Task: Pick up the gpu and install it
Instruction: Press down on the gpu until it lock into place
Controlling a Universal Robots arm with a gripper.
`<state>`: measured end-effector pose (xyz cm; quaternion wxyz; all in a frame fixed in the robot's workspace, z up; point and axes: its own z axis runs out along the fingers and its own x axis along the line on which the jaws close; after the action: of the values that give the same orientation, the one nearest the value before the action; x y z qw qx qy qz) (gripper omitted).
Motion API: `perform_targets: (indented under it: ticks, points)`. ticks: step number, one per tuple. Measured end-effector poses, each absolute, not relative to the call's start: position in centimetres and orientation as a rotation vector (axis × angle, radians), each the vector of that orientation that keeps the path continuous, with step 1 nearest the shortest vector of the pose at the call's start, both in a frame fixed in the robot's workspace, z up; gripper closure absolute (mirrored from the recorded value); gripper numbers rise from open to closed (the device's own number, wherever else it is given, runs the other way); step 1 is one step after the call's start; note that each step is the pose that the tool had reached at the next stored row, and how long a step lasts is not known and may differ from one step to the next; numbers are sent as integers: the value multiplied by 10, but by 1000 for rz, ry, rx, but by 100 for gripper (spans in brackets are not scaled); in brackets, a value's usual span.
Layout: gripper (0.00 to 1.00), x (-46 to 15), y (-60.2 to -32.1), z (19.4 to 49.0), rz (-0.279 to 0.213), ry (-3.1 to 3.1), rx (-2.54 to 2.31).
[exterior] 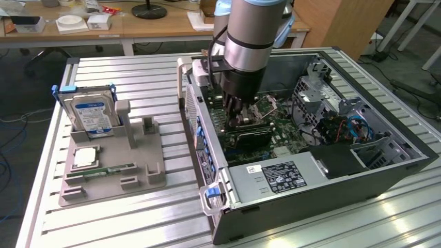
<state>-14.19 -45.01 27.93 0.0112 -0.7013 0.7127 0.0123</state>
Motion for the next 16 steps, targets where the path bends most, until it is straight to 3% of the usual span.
perform_targets:
  ticks: [4,16]
  points:
    - [90,-143,-449,280,59,2233,-2196]
    - [90,-157,-439,281,53,2235,-2198]
